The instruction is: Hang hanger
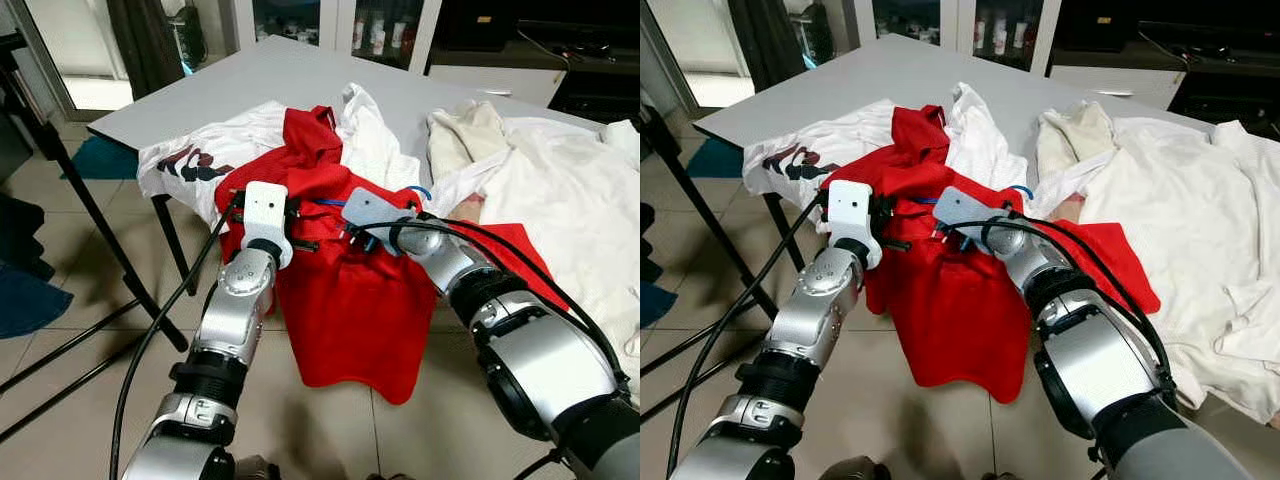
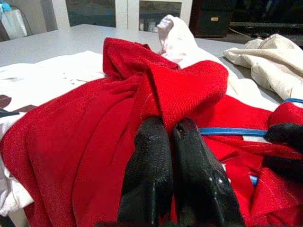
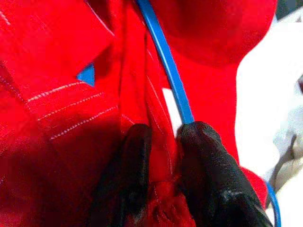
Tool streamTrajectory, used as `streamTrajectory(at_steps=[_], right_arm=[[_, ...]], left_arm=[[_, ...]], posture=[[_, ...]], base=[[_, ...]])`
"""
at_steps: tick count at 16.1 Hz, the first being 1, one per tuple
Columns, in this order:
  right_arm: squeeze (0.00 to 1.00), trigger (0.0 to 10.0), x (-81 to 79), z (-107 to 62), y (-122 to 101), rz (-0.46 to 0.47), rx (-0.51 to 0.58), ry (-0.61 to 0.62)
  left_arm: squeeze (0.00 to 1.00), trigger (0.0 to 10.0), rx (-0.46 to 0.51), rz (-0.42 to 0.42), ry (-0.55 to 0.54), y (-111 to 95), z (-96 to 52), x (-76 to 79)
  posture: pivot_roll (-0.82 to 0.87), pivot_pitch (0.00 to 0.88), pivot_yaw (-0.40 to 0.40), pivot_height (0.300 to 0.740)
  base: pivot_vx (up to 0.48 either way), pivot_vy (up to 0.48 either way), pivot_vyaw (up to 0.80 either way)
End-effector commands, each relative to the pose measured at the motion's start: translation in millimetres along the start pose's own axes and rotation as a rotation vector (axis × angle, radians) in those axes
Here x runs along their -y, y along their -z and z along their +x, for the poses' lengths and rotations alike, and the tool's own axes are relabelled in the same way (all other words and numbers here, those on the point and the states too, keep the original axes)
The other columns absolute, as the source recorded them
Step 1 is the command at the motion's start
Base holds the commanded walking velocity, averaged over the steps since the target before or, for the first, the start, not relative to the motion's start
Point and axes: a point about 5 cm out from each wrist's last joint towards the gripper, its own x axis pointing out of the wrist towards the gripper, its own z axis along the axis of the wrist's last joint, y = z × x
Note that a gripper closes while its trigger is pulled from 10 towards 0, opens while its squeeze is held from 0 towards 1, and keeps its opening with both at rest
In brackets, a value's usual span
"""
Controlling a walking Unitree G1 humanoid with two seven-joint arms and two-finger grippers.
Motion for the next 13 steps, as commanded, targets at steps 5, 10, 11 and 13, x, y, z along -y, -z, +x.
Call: streamTrajectory(at_steps=[5,10,11,13], right_arm=[[0.0,10.0,-5.7,-2.3,22,0.173,-0.101,-0.044],[0.0,10.0,-8.1,-10.9,52,0.19,-0.184,-0.113],[0.0,10.0,-3.9,-14.7,59,0.198,-0.197,-0.11],[0.0,10.0,0.5,-17.1,62,0.209,-0.197,-0.108]], left_arm=[[0.0,10.0,-0.008,0.003,-0.006,0,-3.6,-2.4],[0.0,10.0,0.0,0.003,-0.001,-5,-1.9,-1.1],[0.0,10.0,0.002,0.002,0.001,-6,-1.4,-0.8],[0.0,10.0,0.001,0.003,0.004,-6,-0.8,-0.1]], posture=[[0.15,0.024,-0.007,0.74],[0.13,0.023,-0.004,0.74],[0.13,0.023,-0.002,0.74],[0.12,0.023,0.0,0.74]], base=[[0.0,0.0,0.0],[0.0,0.0,0.0],[0.0,0.0,0.0],[0.0,0.0,0.0]])
